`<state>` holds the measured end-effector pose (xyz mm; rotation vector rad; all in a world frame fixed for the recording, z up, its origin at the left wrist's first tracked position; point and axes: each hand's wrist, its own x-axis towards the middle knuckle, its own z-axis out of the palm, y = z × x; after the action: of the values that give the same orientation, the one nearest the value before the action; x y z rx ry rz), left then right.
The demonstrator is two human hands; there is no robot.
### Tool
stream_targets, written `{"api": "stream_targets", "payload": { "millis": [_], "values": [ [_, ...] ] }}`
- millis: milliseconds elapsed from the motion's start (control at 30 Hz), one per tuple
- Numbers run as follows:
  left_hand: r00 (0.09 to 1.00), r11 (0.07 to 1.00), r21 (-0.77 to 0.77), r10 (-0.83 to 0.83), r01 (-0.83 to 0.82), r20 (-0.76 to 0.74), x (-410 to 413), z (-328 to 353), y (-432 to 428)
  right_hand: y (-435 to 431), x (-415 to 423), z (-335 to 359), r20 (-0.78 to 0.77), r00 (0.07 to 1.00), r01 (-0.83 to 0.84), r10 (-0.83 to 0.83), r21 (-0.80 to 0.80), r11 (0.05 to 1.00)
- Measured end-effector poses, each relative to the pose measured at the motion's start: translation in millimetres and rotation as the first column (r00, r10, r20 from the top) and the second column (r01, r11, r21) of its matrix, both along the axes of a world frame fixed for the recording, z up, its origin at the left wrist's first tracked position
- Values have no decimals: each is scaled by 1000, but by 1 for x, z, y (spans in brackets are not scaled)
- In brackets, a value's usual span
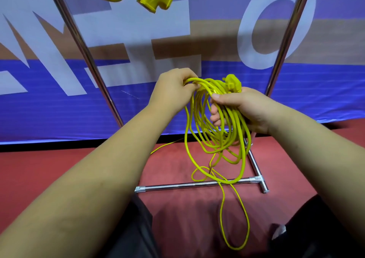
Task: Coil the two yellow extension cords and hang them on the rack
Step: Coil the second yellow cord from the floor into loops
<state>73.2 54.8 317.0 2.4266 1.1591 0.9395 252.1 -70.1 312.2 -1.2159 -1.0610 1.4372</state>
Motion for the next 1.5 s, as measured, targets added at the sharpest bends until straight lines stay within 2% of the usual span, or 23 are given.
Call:
{"api": "stream_targets", "payload": {
  "millis": [100,233,333,400,500,567,633,733,833,1067,1200,1367,1500],
  "values": [
    [995,999,24,33,-31,-97,8,-4,-5,0,-1,1,59,998,14,-16,34,999],
    [991,990,-130,-65,49,-115,13,-16,-10,4,-2,-4,16,982,187,-187,4,982],
    [975,965,-260,-44,-14,-219,8,-24,-5,5,3,0,-4,951,309,-309,-12,951],
    [959,914,-393,-11,-106,-284,5,-36,-3,5,9,3,11,934,359,-358,-15,933],
    [951,757,-638,-77,-141,-301,5,-57,-13,3,15,6,0,920,393,-393,-13,920],
    [971,671,-737,-113,-81,-210,7,-70,-21,1,18,8,-24,921,389,-389,-23,921],
    [993,644,-765,-76,-22,-92,10,-78,-24,-1,21,9,-46,931,361,-362,-32,932],
    [997,683,-728,-81,54,-2,11,-76,-23,-3,23,10,-54,953,296,-298,-37,954],
    [994,772,-628,-110,100,23,14,-71,-22,-6,19,10,-47,973,221,-224,-62,973],
    [999,934,-356,-45,42,-1,19,-52,-13,-12,13,10,-76,990,108,-118,-127,986],
    [983,936,-324,-88,136,158,15,-32,-3,-16,17,14,-107,989,90,-106,-144,986],
    [949,962,-206,-112,178,293,8,-20,0,-19,15,14,-160,986,21,-42,-128,992],
    [932,971,-153,-121,182,341,12,-17,-1,-15,12,13,-218,976,3,-24,-95,995]
  ]
}}
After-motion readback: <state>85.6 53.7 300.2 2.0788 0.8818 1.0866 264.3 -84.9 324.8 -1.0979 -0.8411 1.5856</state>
